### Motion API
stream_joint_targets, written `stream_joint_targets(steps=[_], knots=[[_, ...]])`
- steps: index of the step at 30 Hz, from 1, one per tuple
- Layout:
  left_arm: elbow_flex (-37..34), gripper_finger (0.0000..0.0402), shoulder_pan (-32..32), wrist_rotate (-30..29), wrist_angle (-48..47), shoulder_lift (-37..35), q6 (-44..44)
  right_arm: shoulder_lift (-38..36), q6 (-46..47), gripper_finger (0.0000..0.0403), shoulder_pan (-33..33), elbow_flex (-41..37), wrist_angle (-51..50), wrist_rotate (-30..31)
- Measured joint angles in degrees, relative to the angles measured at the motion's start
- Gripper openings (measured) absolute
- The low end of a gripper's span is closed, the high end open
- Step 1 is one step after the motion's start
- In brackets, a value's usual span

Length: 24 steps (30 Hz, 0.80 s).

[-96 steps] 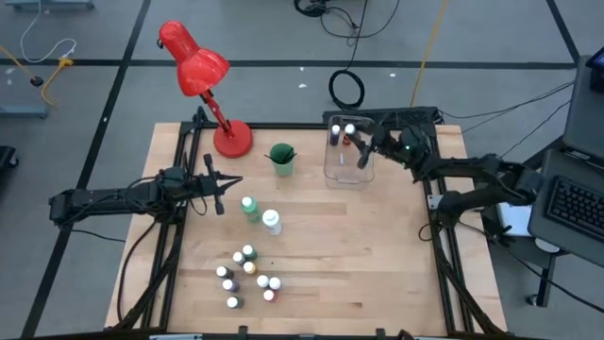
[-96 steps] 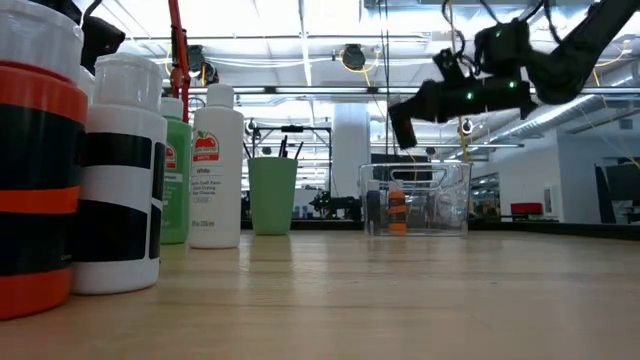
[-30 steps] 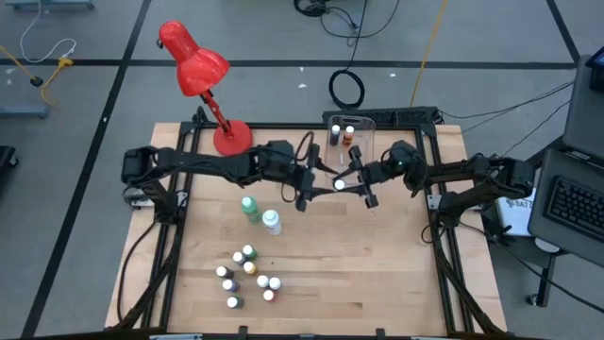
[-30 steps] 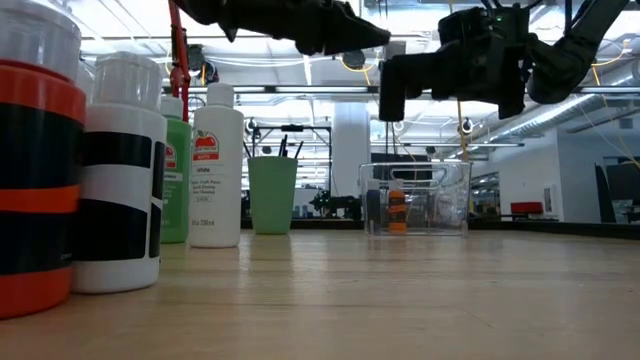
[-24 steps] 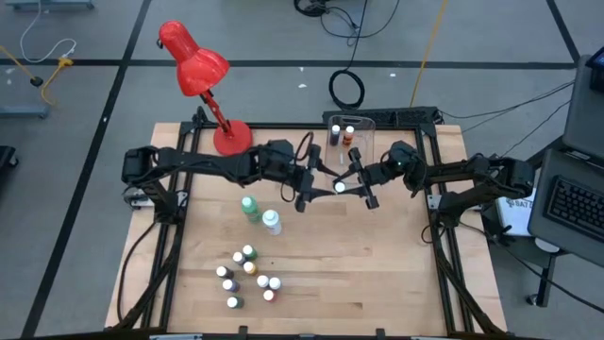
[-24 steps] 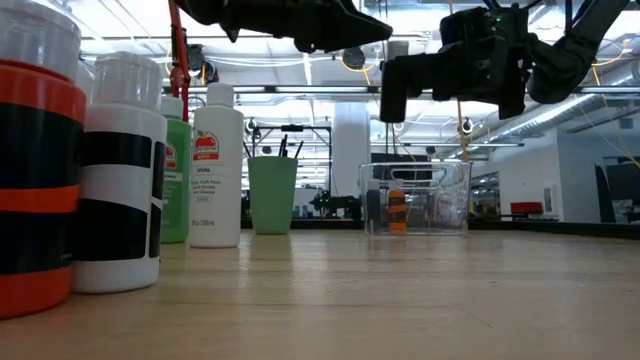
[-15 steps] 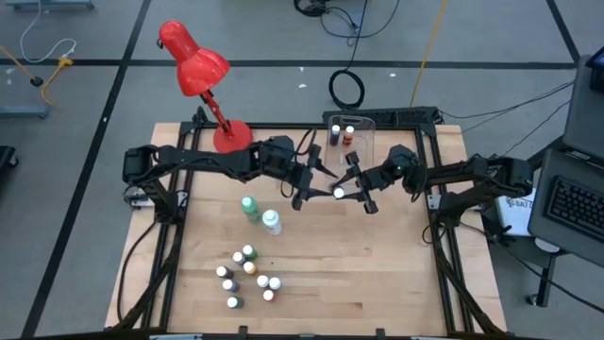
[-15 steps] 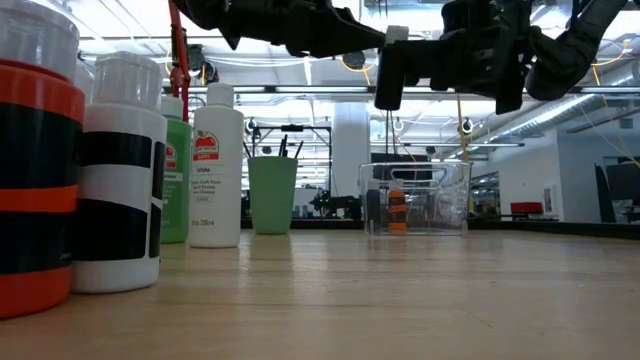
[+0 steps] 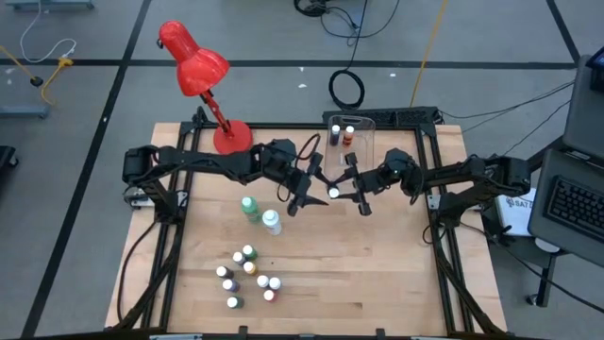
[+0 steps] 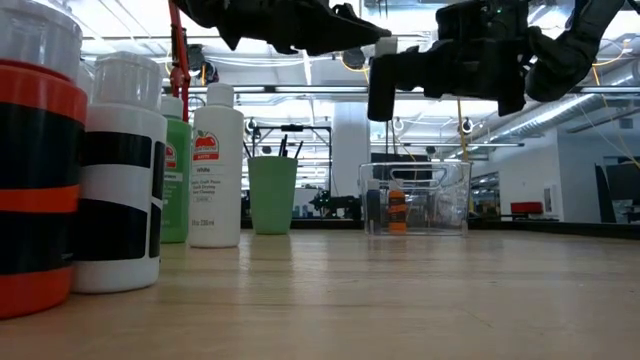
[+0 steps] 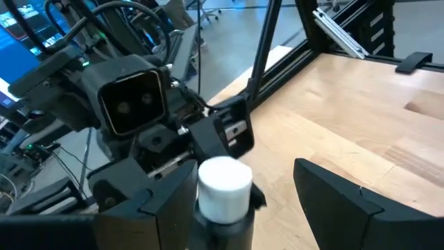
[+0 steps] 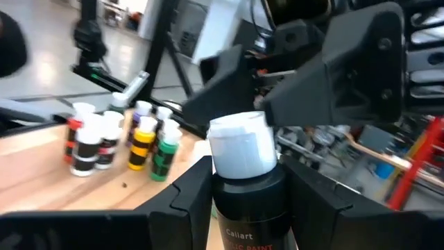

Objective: Pick & Place Paint Supplies
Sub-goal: Put the black paint bottle into the transparent bin

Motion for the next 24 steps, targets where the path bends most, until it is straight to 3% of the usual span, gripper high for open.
stream_joint_targets(steps=[14,24], knots=[[0.0,0.0239,0.99,-3.11,4.12,4.28,1.0,4.66,1.56,0.0136,0.28,2.36,2.22,6.22],[0.0,0.0239,3.73,2.14,3.34,3.52,-4.64,4.26,1.41,0.0136,0.17,2.47,1.8,5.49]])
